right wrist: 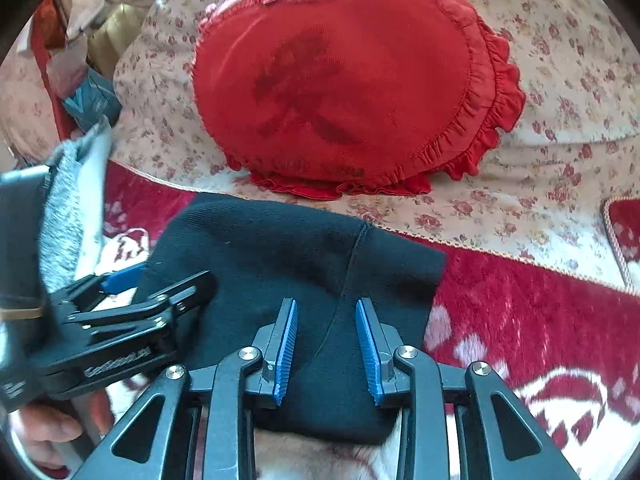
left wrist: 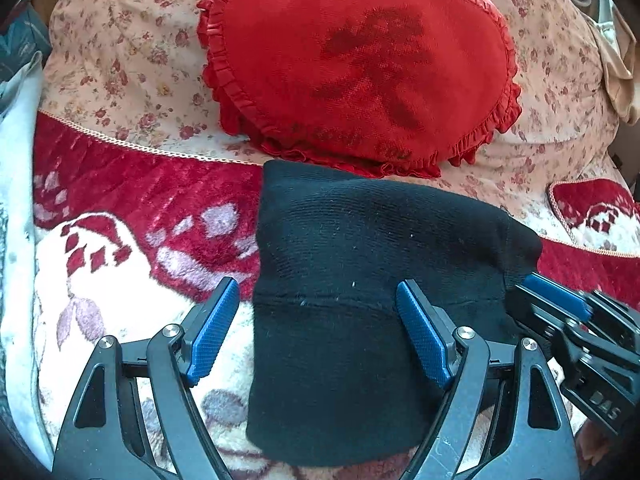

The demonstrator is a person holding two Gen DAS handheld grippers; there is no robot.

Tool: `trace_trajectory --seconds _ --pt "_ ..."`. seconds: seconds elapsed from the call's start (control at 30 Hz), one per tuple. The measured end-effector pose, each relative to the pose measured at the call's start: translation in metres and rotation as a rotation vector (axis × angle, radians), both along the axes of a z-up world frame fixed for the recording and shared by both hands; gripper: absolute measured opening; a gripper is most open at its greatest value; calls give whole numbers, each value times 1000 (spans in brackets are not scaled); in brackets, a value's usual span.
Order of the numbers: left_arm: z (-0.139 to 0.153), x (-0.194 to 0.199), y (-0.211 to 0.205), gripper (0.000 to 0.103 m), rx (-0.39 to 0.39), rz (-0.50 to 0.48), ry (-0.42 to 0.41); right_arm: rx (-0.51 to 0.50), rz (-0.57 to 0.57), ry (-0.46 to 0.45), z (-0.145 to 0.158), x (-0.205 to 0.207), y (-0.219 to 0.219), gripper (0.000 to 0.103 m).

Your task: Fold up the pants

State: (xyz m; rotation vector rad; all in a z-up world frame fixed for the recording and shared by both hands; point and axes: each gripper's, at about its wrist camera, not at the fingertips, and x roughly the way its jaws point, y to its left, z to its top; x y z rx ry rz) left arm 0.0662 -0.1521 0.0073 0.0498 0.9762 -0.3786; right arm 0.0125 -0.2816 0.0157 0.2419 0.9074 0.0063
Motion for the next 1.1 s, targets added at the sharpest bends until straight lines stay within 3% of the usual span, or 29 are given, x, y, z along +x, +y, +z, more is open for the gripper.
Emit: trace_trajectory --seconds 0.17,0.37,0.53,0.67,1.1 --pt "9 -13 6 81 12 24 -27 -20 3 -20 9 -20 14 29" --pt "20 -32 17 81 6 46 -69 -101 12 6 -8 -25 31 29" --pt "29 -49 28 81 24 51 -105 -37 11 -19 7 -33 33 29" --pt "34 -59 36 81 72 69 -136 -51 11 -32 13 -41 43 29" --pt "45 -98 66 81 66 131 -187 -47 19 -55 28 -59 66 33"
